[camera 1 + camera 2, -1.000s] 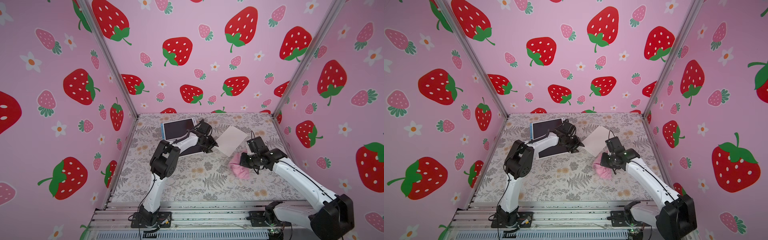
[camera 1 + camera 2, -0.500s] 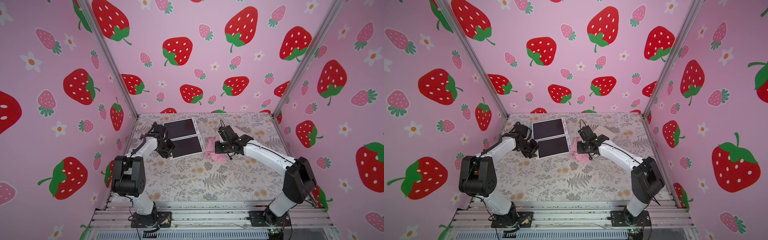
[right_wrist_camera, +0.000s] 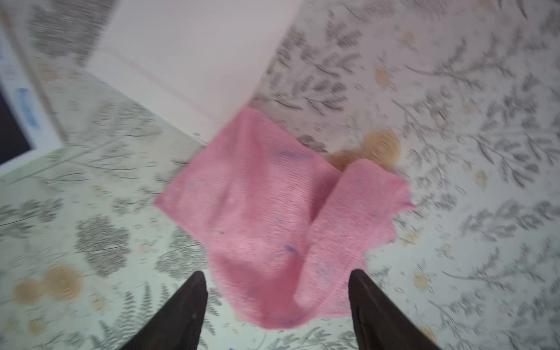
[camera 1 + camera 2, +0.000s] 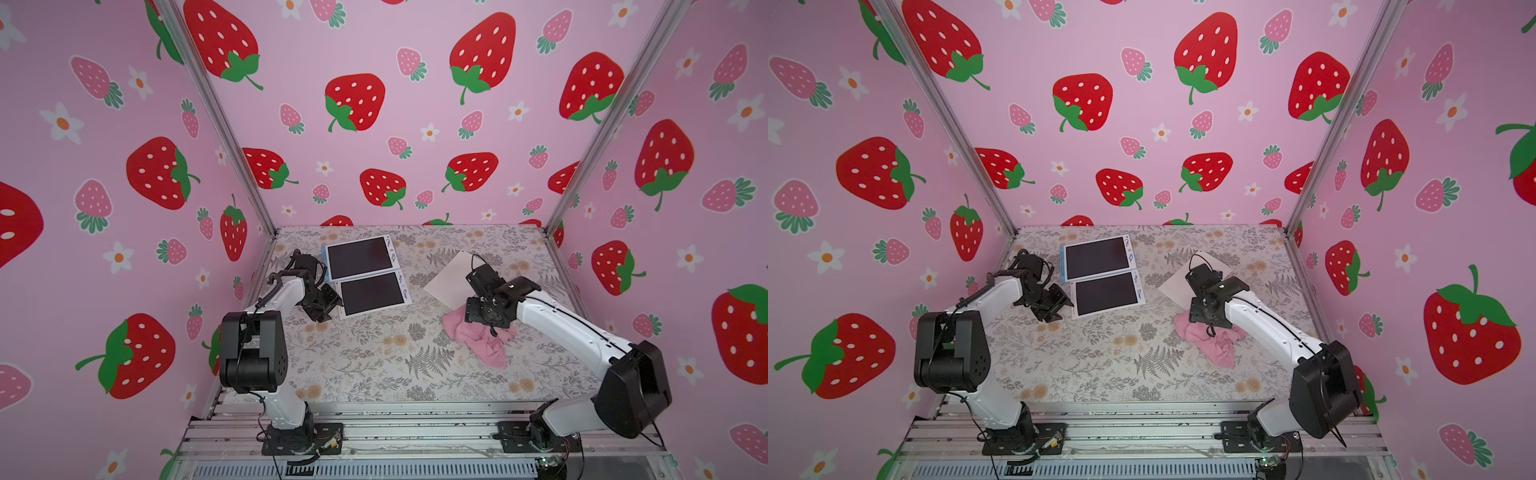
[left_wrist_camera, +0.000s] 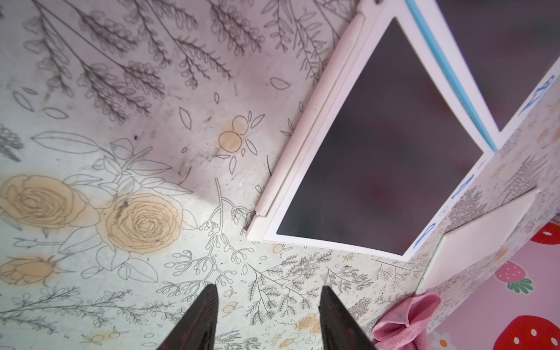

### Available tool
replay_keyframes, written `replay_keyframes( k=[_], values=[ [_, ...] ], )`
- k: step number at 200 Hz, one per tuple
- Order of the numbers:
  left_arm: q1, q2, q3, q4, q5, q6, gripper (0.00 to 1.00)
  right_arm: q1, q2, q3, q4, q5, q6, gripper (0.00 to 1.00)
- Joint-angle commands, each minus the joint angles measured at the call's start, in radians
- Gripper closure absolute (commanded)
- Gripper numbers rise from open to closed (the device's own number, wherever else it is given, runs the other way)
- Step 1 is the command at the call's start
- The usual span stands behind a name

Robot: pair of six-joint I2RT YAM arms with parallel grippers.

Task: Wipe the drawing tablet
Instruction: Place the cleaning item at the center of the board, then move the drawing tablet to the center of the board.

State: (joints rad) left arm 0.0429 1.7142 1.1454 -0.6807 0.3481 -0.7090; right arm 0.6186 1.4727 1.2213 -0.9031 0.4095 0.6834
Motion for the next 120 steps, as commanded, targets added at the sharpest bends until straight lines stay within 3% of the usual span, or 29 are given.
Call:
replay_keyframes(
  k=[1,12,41,60,92,120],
  values=[
    [0.019,0.046,0.059,-0.013,0.012,0.049,0.46,0.053,0.107,0.148,0.042,0.023,-0.063,0.22],
    [0.026,0.065,0.081,-0.017,0.012,0.063,0.46,0.058,0.178,0.201,0.092,-0.059,-0.082,0.22],
    [0.042,0.118,0.14,-0.008,0.02,0.099,0.45,0.045,0.472,0.428,0.214,-0.441,-0.146,0.23],
    [0.051,0.155,0.169,0.015,0.044,0.117,0.45,0.02,0.633,0.557,0.257,-0.579,-0.115,0.24],
    [0.058,0.238,0.226,0.026,0.092,0.153,0.45,-0.041,0.777,0.65,0.356,-0.711,-0.02,0.24],
    [0.059,0.285,0.256,0.019,0.096,0.173,0.45,-0.062,0.882,0.749,0.325,-0.757,-0.018,0.24]
  ],
)
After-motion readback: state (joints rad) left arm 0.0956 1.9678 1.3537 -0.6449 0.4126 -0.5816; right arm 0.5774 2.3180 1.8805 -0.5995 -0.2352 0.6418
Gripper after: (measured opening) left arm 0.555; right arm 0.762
